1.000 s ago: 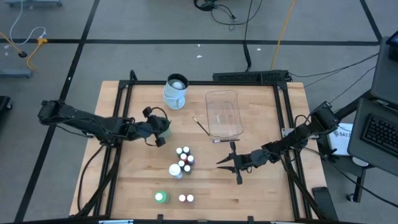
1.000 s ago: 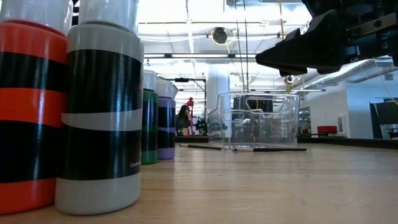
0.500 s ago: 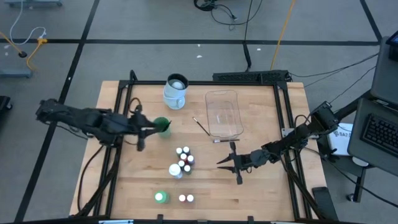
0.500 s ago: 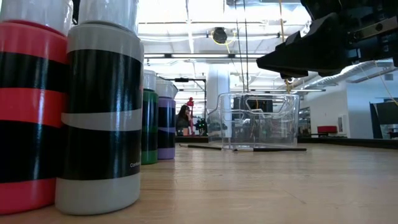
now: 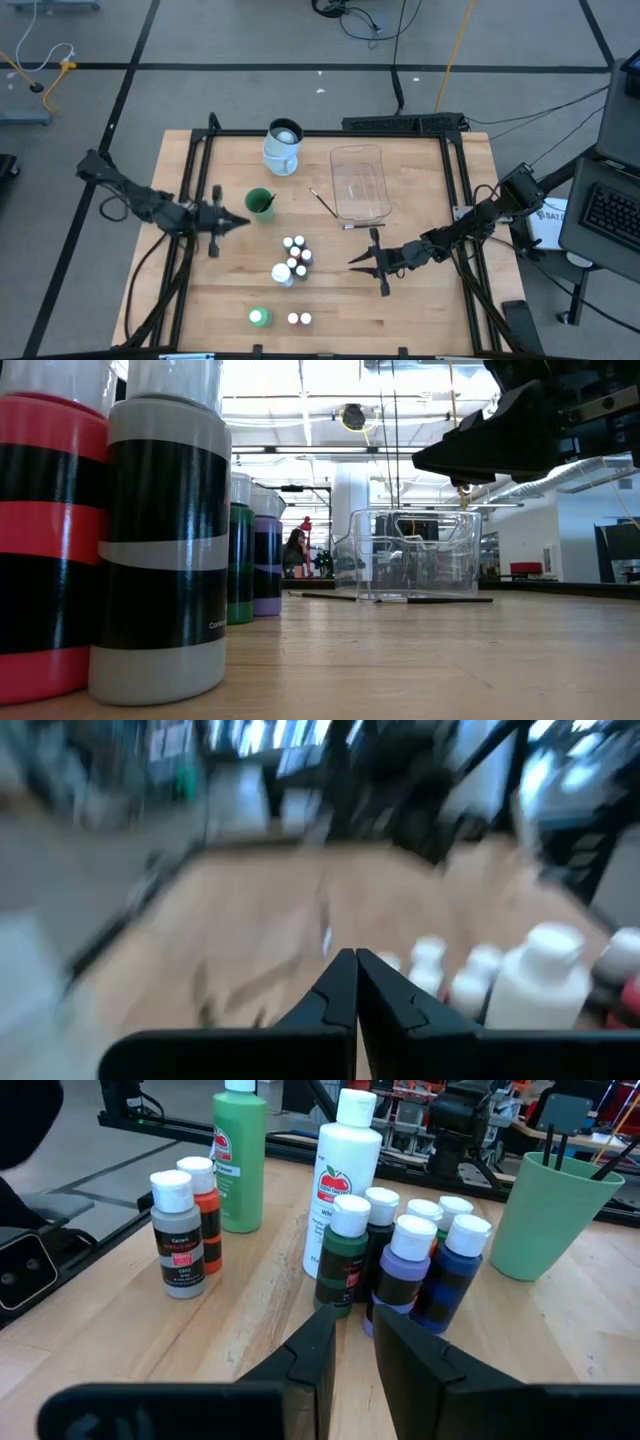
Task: Pick & Place Paint Supplies
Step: Put the silver paintbrush into the green cup
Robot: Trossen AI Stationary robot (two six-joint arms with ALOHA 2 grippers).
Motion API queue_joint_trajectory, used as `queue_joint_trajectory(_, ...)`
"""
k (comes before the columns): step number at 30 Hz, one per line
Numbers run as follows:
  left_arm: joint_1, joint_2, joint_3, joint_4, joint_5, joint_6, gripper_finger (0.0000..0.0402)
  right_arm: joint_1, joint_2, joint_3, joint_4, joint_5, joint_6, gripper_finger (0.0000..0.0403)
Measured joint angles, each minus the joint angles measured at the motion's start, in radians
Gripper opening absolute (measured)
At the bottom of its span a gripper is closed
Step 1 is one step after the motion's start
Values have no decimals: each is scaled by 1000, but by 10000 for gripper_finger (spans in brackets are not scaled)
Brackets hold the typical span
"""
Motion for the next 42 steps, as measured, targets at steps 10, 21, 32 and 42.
queue_joint_trajectory(10,-101,62,-319,790,-24,475,1,-8,0,5,70,-9,2,26)
queue_joint_trajectory(21,-134,61,-307,777,-27,497,2,-26,1,28,-219,235,217,1)
queue_joint_trajectory(32,-134,61,-307,783,-26,513,8,-165,1,28,-338,191,338,1)
queue_joint_trajectory(42,-134,61,-307,783,-26,499,12,-197,1,28,-333,244,302,0)
